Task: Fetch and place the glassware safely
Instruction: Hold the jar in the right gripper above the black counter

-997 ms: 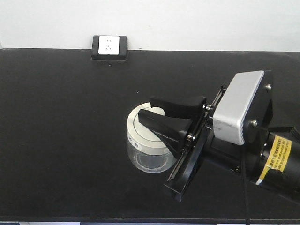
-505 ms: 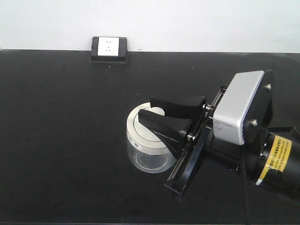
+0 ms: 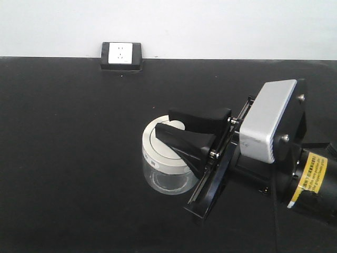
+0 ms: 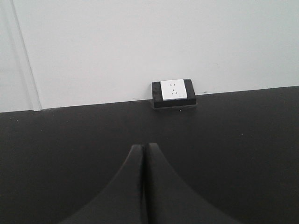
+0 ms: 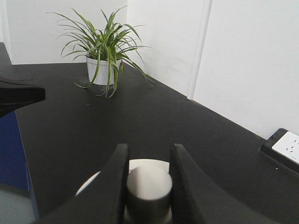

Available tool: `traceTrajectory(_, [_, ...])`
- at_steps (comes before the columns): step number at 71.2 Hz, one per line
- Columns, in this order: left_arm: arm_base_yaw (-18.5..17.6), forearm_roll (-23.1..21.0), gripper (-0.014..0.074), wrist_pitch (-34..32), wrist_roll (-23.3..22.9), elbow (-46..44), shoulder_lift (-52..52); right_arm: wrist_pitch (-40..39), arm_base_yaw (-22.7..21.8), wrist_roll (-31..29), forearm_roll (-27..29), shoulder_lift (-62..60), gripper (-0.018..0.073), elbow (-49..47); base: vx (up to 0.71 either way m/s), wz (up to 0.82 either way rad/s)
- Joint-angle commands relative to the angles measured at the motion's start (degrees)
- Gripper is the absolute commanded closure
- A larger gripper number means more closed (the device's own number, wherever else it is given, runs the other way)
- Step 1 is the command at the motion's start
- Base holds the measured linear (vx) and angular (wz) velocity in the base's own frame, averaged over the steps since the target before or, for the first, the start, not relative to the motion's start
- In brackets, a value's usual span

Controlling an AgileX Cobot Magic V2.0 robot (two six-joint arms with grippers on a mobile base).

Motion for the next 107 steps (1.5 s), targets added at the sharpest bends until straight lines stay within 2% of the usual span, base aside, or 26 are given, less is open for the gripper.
traceTrajectory(1, [-0.37,-0.58,0.0603,-4.07,-0.33,-1.57,0.53,-4.71,-0.14,-0.19,1.49,-1.03,0.056,-1.84,0.01,0.0])
traceTrajectory(107, [-0.37,-0.58,0.0603,-4.07,-0.33,-1.57,0.53,-4.71,-0.14,-0.19,1.49,-1.03,0.056,-1.84,0.0,0.0])
